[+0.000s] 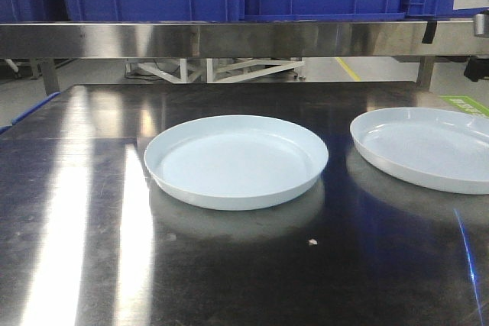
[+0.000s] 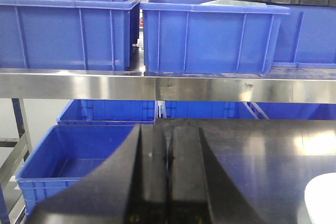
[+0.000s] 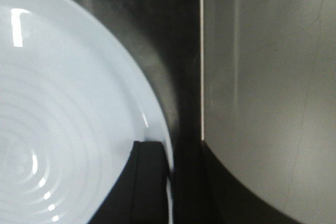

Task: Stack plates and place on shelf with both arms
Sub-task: 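Grasp the plate rim with the right gripper and lift it, then lower the held plate onto the centered plate and release, then grasp the rim of the stacked plates with the right gripper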

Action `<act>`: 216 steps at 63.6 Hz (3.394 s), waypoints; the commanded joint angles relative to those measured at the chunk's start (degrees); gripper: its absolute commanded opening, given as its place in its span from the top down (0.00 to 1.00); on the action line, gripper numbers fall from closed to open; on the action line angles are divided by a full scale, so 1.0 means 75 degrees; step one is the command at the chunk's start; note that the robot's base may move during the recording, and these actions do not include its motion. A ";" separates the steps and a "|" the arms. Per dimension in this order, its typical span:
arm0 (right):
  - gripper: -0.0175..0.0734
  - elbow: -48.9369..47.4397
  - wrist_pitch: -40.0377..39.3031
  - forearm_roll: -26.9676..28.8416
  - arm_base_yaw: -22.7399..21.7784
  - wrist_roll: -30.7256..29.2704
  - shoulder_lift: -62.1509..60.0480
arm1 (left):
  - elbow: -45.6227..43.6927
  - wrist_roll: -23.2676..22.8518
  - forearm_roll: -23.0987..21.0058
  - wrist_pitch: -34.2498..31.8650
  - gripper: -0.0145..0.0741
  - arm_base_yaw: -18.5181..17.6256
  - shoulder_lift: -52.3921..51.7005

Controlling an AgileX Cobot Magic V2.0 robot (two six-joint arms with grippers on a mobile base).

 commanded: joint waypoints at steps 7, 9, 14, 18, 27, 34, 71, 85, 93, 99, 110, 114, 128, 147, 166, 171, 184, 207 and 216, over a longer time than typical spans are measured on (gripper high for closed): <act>0.75 -0.0503 0.0184 0.0065 -0.0140 -0.0052 -0.0474 | -0.0268 -0.0033 -0.0073 -0.0685 0.75 -0.0051 0.0045; 0.75 -0.0556 0.0207 0.0098 -0.0171 -0.0052 -0.0517 | -0.0268 -0.0033 -0.0073 -0.0685 0.75 -0.0051 0.0045; 0.75 -0.0621 0.0260 0.0278 -0.0219 -0.0052 -0.0609 | -0.0268 -0.0033 -0.0073 -0.0685 0.75 -0.0051 0.0045; 0.75 -0.0626 0.0316 0.0557 -0.0280 -0.0052 -0.0685 | -0.0268 -0.0033 -0.0073 -0.0685 0.75 -0.0051 0.0045; 0.75 -0.0626 0.0444 0.1066 -0.0341 -0.0052 -0.0898 | -0.0268 -0.0033 -0.0073 -0.0685 0.75 -0.0051 0.0045; 0.75 -0.0626 0.0544 0.1402 -0.0341 -0.0052 -0.1101 | -0.0268 -0.0033 -0.0073 -0.0685 0.75 -0.0051 0.0045; 0.75 -0.0603 0.0440 0.2254 0.1507 -0.0008 -0.1593 | -0.0268 -0.0033 -0.0073 -0.0670 0.75 -0.0051 0.0045; 0.75 -0.0603 -0.0189 0.2254 0.2488 0.0656 -0.1152 | -0.0268 -0.0033 -0.0073 -0.0670 0.75 -0.0051 0.0045; 0.75 -0.0603 -0.0357 0.2254 0.2824 0.0782 -0.0904 | -0.0268 -0.0033 -0.0073 -0.0670 0.75 -0.0051 0.0045; 0.75 -0.0603 -0.0447 0.2262 0.2982 0.0782 -0.0768 | -0.0268 -0.0033 -0.0073 -0.0670 0.75 -0.0051 0.0045; 0.75 -0.0603 -0.0522 0.2262 0.3135 0.0782 -0.0525 | -0.0268 -0.0033 -0.0073 -0.0670 0.75 -0.0051 0.0045; 0.75 -0.0603 -0.0572 0.2262 0.3169 0.0813 -0.0463 | -0.0268 -0.0033 -0.0073 -0.0670 0.75 -0.0051 0.0045; 0.75 -0.0603 -0.0650 0.2262 0.3187 0.0888 -0.0448 | -0.0268 -0.0033 -0.0073 -0.0670 0.75 -0.0051 0.0045; 0.59 -0.0603 -0.0756 0.2256 0.3187 0.0888 -0.0448 | -0.0268 -0.0033 -0.0073 -0.0670 0.75 -0.0051 0.0045; 0.50 -0.0603 -0.0801 0.2107 0.3263 0.0888 -0.0423 | -0.0268 -0.0033 -0.0073 -0.0670 0.75 -0.0051 0.0045; 0.50 -0.0603 -0.0801 0.2025 0.3263 0.0888 -0.0423 | -0.0268 -0.0033 -0.0073 -0.0670 0.75 -0.0051 0.0045; 0.48 -0.0603 -0.0731 0.1824 0.3263 0.0888 -0.0423 | -0.0268 -0.0033 -0.0073 -0.0670 0.75 -0.0051 0.0045; 0.45 -0.0321 -0.0847 0.1791 0.3263 0.0888 -0.0416 | -0.0268 -0.0033 -0.0073 -0.0670 0.75 -0.0051 0.0045; 0.45 -0.0314 -0.0873 0.1791 0.3263 0.0888 -0.0398 | -0.0268 -0.0033 -0.0073 -0.0670 0.75 -0.0051 0.0045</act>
